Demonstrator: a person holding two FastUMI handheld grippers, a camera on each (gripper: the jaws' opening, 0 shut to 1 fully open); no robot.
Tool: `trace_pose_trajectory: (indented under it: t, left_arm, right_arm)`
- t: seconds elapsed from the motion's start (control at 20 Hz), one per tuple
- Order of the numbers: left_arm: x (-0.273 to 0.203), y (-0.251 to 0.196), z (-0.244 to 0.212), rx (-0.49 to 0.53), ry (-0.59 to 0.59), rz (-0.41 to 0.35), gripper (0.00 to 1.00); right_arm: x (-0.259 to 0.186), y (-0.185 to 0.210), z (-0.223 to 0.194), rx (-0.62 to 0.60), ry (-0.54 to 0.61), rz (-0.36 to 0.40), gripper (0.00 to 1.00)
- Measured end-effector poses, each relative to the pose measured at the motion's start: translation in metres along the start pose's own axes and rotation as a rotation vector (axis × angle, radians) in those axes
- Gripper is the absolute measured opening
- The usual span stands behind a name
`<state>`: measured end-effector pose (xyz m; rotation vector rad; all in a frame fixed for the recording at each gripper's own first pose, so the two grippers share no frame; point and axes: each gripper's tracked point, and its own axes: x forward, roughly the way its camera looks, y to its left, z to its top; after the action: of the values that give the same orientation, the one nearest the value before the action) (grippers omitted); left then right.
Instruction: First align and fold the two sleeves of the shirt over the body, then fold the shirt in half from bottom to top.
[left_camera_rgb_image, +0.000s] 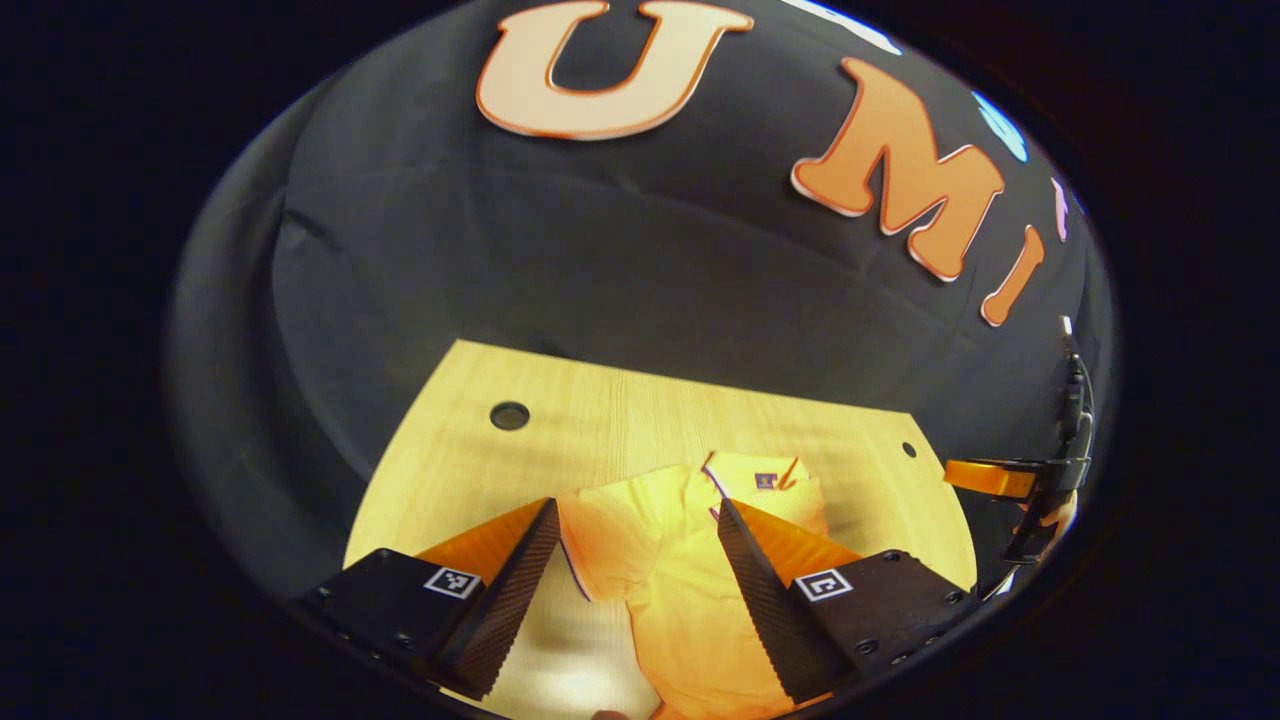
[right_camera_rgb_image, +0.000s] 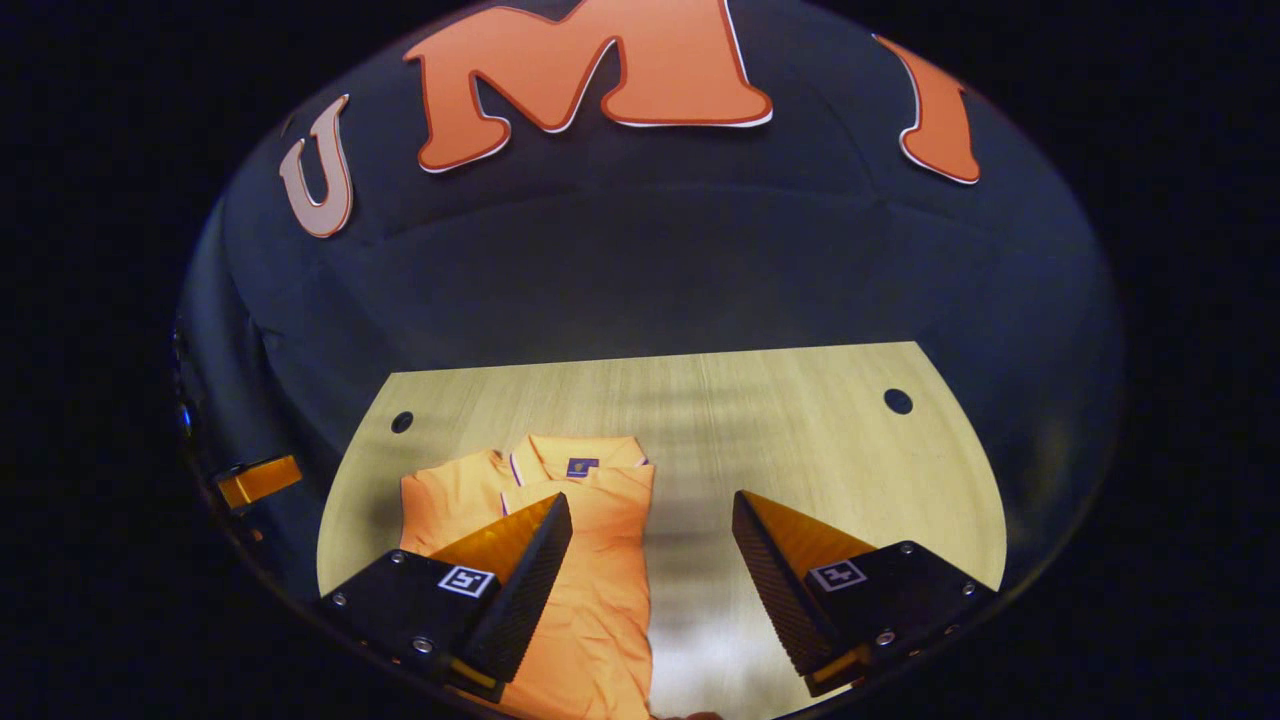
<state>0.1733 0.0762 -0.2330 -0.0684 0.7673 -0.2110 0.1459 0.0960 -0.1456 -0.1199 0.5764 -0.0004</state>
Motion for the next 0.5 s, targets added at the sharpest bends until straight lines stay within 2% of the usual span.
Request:
trace_pose_trajectory:
  t: [0.05,0.2,0.5]
  left_arm:
    - [0.016,-0.001,-0.009,-0.023,0.059,-0.009,0.98]
    - [0.058,0.018,-0.032,-0.082,0.2,0.041,0.96]
    - [0.124,0.071,-0.087,-0.065,0.415,0.193,0.98]
  right_arm:
    - [-0.005,-0.006,-0.003,-0.002,0.004,-0.002,0.99]
    - [-0.015,-0.017,-0.015,0.007,0.019,0.014,0.99]
    - [-0.023,-0.047,-0.041,0.023,0.063,0.011,0.99]
